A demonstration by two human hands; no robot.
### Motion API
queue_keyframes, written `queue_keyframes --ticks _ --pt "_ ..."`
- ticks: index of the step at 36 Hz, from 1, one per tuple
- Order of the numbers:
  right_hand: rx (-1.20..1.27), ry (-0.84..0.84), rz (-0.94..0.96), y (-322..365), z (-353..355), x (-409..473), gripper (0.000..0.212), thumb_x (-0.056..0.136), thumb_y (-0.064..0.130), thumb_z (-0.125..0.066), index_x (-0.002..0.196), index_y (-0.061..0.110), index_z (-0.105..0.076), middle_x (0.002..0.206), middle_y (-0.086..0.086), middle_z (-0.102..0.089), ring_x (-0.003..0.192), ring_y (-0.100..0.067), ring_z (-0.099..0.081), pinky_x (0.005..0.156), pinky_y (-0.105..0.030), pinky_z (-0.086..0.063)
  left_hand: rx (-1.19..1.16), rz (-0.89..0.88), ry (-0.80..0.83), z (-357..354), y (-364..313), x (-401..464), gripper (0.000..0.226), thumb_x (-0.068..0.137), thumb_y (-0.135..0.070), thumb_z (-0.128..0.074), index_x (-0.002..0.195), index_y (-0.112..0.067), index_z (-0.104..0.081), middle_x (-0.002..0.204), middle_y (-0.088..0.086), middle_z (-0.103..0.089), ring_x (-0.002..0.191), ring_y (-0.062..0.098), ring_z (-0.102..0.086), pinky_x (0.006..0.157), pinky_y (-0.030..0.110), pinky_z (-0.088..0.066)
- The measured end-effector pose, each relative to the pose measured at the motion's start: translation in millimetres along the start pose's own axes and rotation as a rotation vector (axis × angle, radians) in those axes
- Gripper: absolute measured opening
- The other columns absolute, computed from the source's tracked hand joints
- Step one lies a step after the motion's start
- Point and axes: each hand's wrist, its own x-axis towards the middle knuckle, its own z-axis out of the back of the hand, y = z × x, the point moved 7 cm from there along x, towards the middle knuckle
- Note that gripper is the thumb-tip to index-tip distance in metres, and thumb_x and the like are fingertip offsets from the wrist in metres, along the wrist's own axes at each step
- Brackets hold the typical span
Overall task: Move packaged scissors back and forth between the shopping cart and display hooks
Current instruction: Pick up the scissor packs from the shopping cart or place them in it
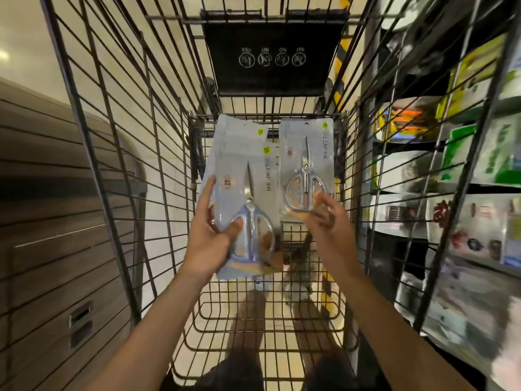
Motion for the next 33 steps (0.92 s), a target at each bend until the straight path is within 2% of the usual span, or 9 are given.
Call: queue_keyframes --ticks 2,4,8,10,12,15,23,28,33 --pt "-0.044 -0.124 0.041 6 9 14 0.061 0.088 0.047 -0.065 0.144 0.031 -0.045 0.141 0.001 -0.055 0.119 -0.015 -0.062 0.092 -0.039 -0.058 0.01 -0.007 -0.022 4 -4 -1 0.091 0.09 0.015 -0.062 0.155 -0.04 -0.03 0.119 -0.02 -0.07 0.108 0.006 -0.07 0.082 0.03 -0.062" --pt "-0.124 -0.193 0.069 10 12 28 0.061 0.093 0.04 -0.064 0.148 0.026 -0.042 0.145 -0.002 -0.05 0.126 -0.019 -0.056 0.101 -0.041 -0.052 0.016 -0.029 -0.041 5 -12 -3 0.091 0.09 0.015 -0.062 0.156 -0.038 -0.028 0.122 -0.012 -0.068 0.1 0.005 -0.072 0.074 0.028 -0.063" --pt "-0.203 -0.187 0.009 -1 9 62 0.076 0.094 0.029 -0.068 0.157 0.015 -0.027 0.156 -0.007 -0.038 0.142 -0.025 -0.04 0.116 -0.046 -0.039 0.006 -0.079 -0.044 0 -26 -8 0.087 0.093 0.013 -0.06 0.152 -0.043 -0.029 0.132 0.008 -0.065 0.104 0.052 -0.057 0.081 0.055 -0.045" --pt "-0.22 -0.197 -0.059 -10 4 80 0.084 0.089 0.031 -0.073 0.156 0.016 -0.025 0.153 -0.009 -0.044 0.14 -0.03 -0.044 0.112 -0.052 -0.044 0.028 -0.09 -0.044 0 -28 -8 0.086 0.093 0.011 -0.06 0.147 -0.049 -0.029 0.133 0.006 -0.065 0.11 0.06 -0.051 0.083 0.059 -0.042" --pt "-0.231 -0.205 -0.106 -17 0 93 0.089 0.082 0.037 -0.08 0.152 0.019 -0.028 0.148 -0.009 -0.051 0.136 -0.032 -0.049 0.107 -0.055 -0.048 0.066 -0.116 -0.055 0 -30 -7 0.086 0.093 0.012 -0.06 0.145 -0.049 -0.029 0.135 0.002 -0.064 0.113 0.048 -0.06 0.086 0.052 -0.049" --pt "-0.322 -0.203 -0.086 -21 -3 102 0.094 0.074 0.035 -0.086 0.148 0.015 -0.032 0.143 -0.01 -0.054 0.133 -0.032 -0.051 0.108 -0.053 -0.048 0.099 -0.124 -0.053 4 -27 -5 0.089 0.091 0.015 -0.061 0.147 -0.047 -0.029 0.139 -0.004 -0.062 0.12 0.011 -0.065 0.098 0.033 -0.054" --pt "-0.432 -0.252 0.068 -6 1 96 0.103 0.08 0.009 -0.083 0.159 0.022 -0.018 0.144 -0.006 -0.038 0.127 -0.022 -0.051 0.105 -0.04 -0.052 0.088 -0.075 -0.071 13 -15 -4 0.094 0.09 0.015 -0.063 0.147 -0.053 -0.034 0.133 -0.014 -0.066 0.123 0.013 -0.064 0.106 0.055 -0.049" --pt "-0.482 -0.242 0.032 -7 -3 97 0.103 0.075 0.026 -0.088 0.155 0.015 -0.023 0.147 -0.012 -0.037 0.137 -0.032 -0.038 0.109 -0.049 -0.047 0.132 -0.069 -0.087 16 -14 -2 0.094 0.089 0.011 -0.066 0.155 -0.045 -0.028 0.132 -0.017 -0.065 0.121 0.006 -0.064 0.107 0.05 -0.051" --pt "-0.442 -0.254 -0.015 -8 1 104 0.104 0.072 0.019 -0.091 0.154 0.016 -0.028 0.144 -0.012 -0.042 0.136 -0.031 -0.038 0.111 -0.047 -0.043 0.17 -0.102 -0.115 19 -16 0 0.093 0.089 0.009 -0.068 0.156 -0.042 -0.028 0.133 -0.009 -0.065 0.118 0.005 -0.066 0.104 0.047 -0.053"
